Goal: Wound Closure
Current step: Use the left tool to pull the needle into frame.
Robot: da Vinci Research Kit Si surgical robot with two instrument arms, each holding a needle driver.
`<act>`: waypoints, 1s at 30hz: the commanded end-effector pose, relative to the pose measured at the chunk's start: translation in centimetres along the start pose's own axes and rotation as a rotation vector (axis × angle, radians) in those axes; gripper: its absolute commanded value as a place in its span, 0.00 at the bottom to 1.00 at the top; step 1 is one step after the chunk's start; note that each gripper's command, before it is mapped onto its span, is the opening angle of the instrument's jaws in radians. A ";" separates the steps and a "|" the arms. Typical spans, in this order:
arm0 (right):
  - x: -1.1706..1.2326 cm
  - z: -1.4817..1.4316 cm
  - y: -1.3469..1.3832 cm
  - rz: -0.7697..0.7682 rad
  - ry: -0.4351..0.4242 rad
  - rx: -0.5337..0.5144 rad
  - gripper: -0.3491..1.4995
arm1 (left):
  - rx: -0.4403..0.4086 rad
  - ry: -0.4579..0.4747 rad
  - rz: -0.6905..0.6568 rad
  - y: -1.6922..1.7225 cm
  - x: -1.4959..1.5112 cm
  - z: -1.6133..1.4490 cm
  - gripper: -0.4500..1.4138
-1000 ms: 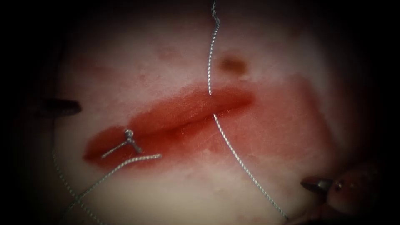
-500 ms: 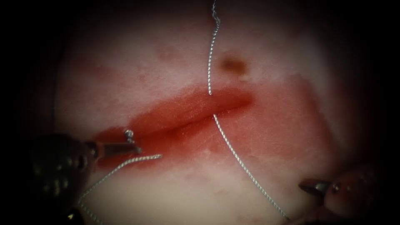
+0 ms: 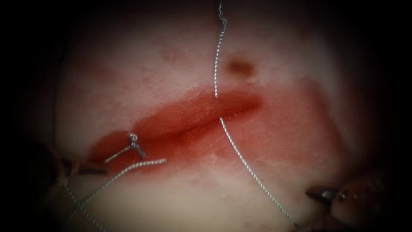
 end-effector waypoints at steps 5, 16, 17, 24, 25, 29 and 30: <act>0.15 -0.01 -0.03 0.012 0.007 0.000 0.94 | -0.012 -0.004 0.039 0.12 -0.05 0.07 0.26; 0.14 0.01 -0.05 0.030 0.008 -0.002 0.95 | -0.016 -0.008 0.117 0.12 0.00 0.08 0.00; 0.14 0.01 -0.05 0.030 0.008 -0.003 0.95 | -0.018 -0.009 0.119 0.12 0.01 0.08 0.00; 0.14 0.02 -0.06 0.032 0.011 -0.003 0.95 | -0.105 -0.005 0.104 0.24 0.02 -0.07 0.00; 0.14 0.03 -0.06 0.032 0.011 -0.003 0.95 | -0.158 0.008 0.073 0.32 0.03 -0.20 0.00; 0.14 0.02 -0.06 0.032 0.011 -0.003 0.95 | -0.270 0.007 0.018 0.43 0.06 -0.41 0.00; 0.14 0.03 -0.06 0.032 0.011 -0.003 0.95 | -0.312 0.006 -0.040 0.48 0.09 -0.51 0.00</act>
